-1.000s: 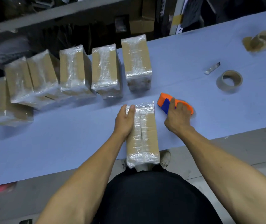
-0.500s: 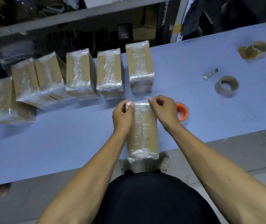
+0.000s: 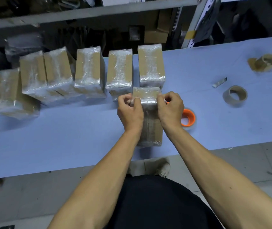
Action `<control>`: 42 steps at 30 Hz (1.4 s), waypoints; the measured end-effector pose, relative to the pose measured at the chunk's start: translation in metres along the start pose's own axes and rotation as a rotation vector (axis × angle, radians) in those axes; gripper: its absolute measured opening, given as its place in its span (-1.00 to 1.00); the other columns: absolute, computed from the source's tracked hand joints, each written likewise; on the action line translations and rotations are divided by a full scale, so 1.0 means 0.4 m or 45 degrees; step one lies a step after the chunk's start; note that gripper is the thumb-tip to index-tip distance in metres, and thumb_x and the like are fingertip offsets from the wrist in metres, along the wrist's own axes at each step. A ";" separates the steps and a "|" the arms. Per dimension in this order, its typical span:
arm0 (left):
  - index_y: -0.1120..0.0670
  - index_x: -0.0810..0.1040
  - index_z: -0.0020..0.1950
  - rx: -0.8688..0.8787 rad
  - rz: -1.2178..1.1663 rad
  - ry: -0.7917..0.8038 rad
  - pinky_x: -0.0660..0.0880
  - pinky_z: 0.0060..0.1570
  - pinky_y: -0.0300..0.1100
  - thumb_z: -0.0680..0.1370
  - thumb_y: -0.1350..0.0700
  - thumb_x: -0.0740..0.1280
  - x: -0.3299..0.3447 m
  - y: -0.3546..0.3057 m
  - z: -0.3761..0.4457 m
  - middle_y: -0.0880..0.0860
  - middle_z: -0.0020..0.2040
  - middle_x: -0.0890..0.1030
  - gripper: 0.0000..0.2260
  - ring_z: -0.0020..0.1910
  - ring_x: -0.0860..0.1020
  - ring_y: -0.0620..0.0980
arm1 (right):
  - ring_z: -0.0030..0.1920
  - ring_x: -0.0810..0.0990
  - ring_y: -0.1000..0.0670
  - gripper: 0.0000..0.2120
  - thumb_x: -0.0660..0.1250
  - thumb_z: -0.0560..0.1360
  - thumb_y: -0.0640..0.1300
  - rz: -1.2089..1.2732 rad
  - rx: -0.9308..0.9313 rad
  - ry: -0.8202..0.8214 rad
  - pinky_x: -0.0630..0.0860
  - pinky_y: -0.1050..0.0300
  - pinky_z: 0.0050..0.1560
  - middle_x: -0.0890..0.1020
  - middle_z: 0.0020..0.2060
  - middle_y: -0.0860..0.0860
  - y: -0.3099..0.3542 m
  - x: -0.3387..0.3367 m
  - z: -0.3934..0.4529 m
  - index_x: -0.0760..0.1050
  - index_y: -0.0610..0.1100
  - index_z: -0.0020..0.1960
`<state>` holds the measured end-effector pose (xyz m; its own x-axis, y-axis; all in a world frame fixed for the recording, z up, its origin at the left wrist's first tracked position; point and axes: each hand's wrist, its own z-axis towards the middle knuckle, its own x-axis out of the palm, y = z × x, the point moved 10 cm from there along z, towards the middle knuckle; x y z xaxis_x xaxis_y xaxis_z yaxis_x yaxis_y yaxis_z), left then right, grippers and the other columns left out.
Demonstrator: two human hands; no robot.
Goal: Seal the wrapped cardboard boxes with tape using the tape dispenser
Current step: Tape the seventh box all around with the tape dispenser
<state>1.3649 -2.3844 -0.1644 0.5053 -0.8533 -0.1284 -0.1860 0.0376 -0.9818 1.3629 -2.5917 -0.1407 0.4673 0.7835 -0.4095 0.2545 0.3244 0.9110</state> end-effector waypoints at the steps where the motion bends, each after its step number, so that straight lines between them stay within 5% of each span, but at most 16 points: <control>1: 0.06 0.50 -0.01 -0.051 -0.015 -0.028 0.43 -0.21 -0.48 0.52 0.17 0.39 0.000 0.001 0.004 -0.19 -0.12 0.60 -0.89 -0.22 0.55 -0.40 | -0.27 0.46 0.21 -0.89 0.34 0.48 -0.16 0.040 0.043 0.026 0.32 0.45 -0.25 0.51 -0.24 0.06 -0.006 0.004 0.000 0.44 -0.04 -0.20; 4: 0.00 0.47 -0.01 -0.186 -0.045 -0.054 0.51 -0.09 -0.32 0.56 0.10 0.40 0.015 -0.001 0.018 -0.14 -0.12 0.60 -0.89 -0.12 0.61 -0.25 | -0.09 0.54 0.16 -0.68 0.30 0.49 -0.24 0.137 0.155 0.063 0.39 0.46 -0.12 0.52 -0.06 0.09 -0.007 0.023 0.005 0.41 -0.11 0.22; 8: -0.08 0.46 0.08 -0.348 -0.058 0.220 0.63 -0.02 -0.01 0.49 0.11 0.45 0.062 0.033 0.007 -0.07 0.02 0.62 -0.76 0.01 0.64 -0.01 | 0.24 0.48 -0.03 -0.51 0.35 0.47 -0.16 -0.020 0.162 0.251 0.41 0.14 0.27 0.49 0.24 -0.06 0.004 0.084 0.000 0.36 -0.13 0.38; 12: -0.09 0.61 0.02 -0.352 -0.040 0.192 0.61 -0.02 -0.18 0.49 0.19 0.38 0.051 0.037 0.022 -0.09 0.09 0.66 -0.81 0.03 0.63 -0.07 | 0.21 0.53 0.00 -0.60 0.33 0.46 -0.16 -0.129 0.074 0.218 0.40 0.18 0.21 0.60 0.20 0.01 0.010 0.080 -0.001 0.49 -0.09 0.30; 14: -0.07 0.67 -0.09 -0.394 -0.074 0.190 0.48 -0.07 -0.41 0.53 0.22 0.38 0.056 0.040 0.025 -0.11 0.20 0.65 -0.82 0.03 0.59 -0.20 | 0.19 0.58 0.04 -0.63 0.28 0.45 -0.20 -0.042 0.152 0.164 0.45 0.17 0.25 0.66 0.14 0.07 -0.006 0.062 0.007 0.59 -0.06 0.24; 16: -0.06 0.68 -0.13 -0.407 -0.073 0.241 0.44 0.03 -0.43 0.55 0.22 0.38 0.069 0.032 0.028 -0.05 0.31 0.60 -0.81 0.09 0.55 -0.23 | 0.17 0.60 0.06 -0.64 0.25 0.45 -0.21 0.082 0.281 0.161 0.50 0.13 0.25 0.69 0.09 0.11 -0.031 0.059 0.021 0.65 -0.03 0.18; 20: 0.02 0.62 0.22 -0.334 -0.124 0.712 0.47 0.25 -0.26 0.64 0.04 0.34 0.103 0.010 0.018 -0.12 0.40 0.52 -0.81 0.40 0.44 -0.05 | 0.16 0.60 0.00 -0.67 0.20 0.51 -0.17 0.101 0.357 0.227 0.53 0.00 0.24 0.69 0.08 0.08 -0.038 0.066 0.049 0.67 -0.02 0.14; 23: -0.10 0.54 0.34 0.034 0.327 1.039 0.30 0.38 -0.31 0.56 -0.02 0.44 0.087 0.009 -0.007 -0.17 0.54 0.25 -0.65 0.49 0.20 -0.29 | -0.09 0.61 -0.06 -0.74 0.20 0.54 -0.04 0.086 0.310 0.333 0.57 -0.09 0.05 0.67 -0.18 0.04 -0.024 0.076 0.065 0.65 -0.05 -0.13; 25: -0.07 0.58 0.31 0.198 0.391 0.932 0.34 0.39 -0.31 0.53 -0.01 0.48 0.061 -0.001 -0.004 -0.15 0.43 0.44 -0.64 0.38 0.36 -0.32 | -0.07 0.63 -0.13 -0.69 0.21 0.54 0.10 0.118 0.276 0.405 0.57 -0.11 0.06 0.67 -0.19 0.00 -0.021 0.080 0.061 0.63 -0.06 -0.12; 27: -0.05 0.61 0.28 0.228 0.377 0.769 0.41 0.22 -0.42 0.51 -0.05 0.49 0.038 -0.001 -0.005 -0.17 0.24 0.58 -0.65 0.21 0.51 -0.29 | 0.12 0.61 -0.06 -0.64 0.21 0.55 0.17 0.051 0.216 0.453 0.52 -0.09 0.23 0.69 0.03 0.05 -0.033 0.067 0.050 0.63 -0.02 0.12; 30: -0.14 0.63 0.19 -0.002 0.352 0.487 0.46 -0.12 -0.48 0.52 -0.16 0.44 -0.033 0.074 0.015 -0.25 -0.02 0.63 -0.73 -0.03 0.59 -0.29 | 0.18 0.54 0.01 -0.62 0.27 0.55 0.16 -0.260 0.188 0.526 0.45 0.07 0.25 0.60 0.17 0.07 -0.097 0.038 0.021 0.54 -0.01 0.27; 33: -0.10 0.62 0.12 -0.334 0.300 0.180 0.48 -0.09 -0.20 0.56 -0.24 0.34 -0.127 0.186 0.017 -0.17 -0.08 0.62 -0.72 0.02 0.60 -0.03 | 0.03 0.52 -0.03 -0.67 0.41 0.47 0.07 -0.422 0.247 0.565 0.46 0.09 0.10 0.55 0.02 0.03 -0.181 0.030 -0.029 0.47 -0.07 0.13; 35: -0.03 0.62 0.12 -0.512 0.278 0.056 0.47 -0.05 -0.12 0.56 -0.28 0.30 -0.169 0.243 -0.005 -0.08 -0.06 0.60 -0.64 0.03 0.56 0.04 | 0.08 0.59 -0.05 -0.57 0.48 0.44 0.00 -0.199 0.427 0.535 0.52 -0.03 0.18 0.62 0.09 -0.01 -0.224 0.036 -0.069 0.49 -0.17 0.22; 38: -0.07 0.57 -0.05 -0.477 0.328 0.113 0.46 -0.15 -0.17 0.56 -0.23 0.35 -0.185 0.256 0.000 -0.09 -0.05 0.62 -0.75 0.06 0.58 0.06 | 0.05 0.63 -0.08 -0.72 0.48 0.46 -0.06 -0.082 0.433 0.423 0.55 -0.01 0.13 0.67 0.03 -0.04 -0.233 0.034 -0.086 0.57 -0.15 0.11; 39: -0.06 0.58 0.04 -0.414 0.352 0.157 0.46 -0.09 -0.19 0.55 -0.17 0.39 -0.188 0.243 0.017 -0.08 0.07 0.64 -0.79 0.15 0.58 0.04 | 0.07 0.62 -0.09 -0.75 0.46 0.48 -0.07 -0.102 0.406 0.401 0.54 -0.01 0.13 0.66 0.03 -0.04 -0.227 0.032 -0.083 0.56 -0.15 0.11; 42: -0.03 0.40 0.49 -0.236 0.487 0.402 0.36 0.22 -0.20 0.51 -0.03 0.49 -0.167 0.194 0.073 -0.12 0.37 0.44 -0.43 0.30 0.39 -0.13 | 0.09 0.58 -0.17 -0.84 0.35 0.56 -0.13 -0.124 0.301 0.529 0.52 -0.07 0.16 0.65 0.01 -0.06 -0.203 0.067 -0.065 0.56 -0.14 0.11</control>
<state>1.3412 -2.3094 -0.2361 0.0990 -0.9128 -0.3962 -0.4678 0.3087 -0.8282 1.3328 -2.5833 -0.2242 0.0665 0.9164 -0.3948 0.4879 0.3153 0.8140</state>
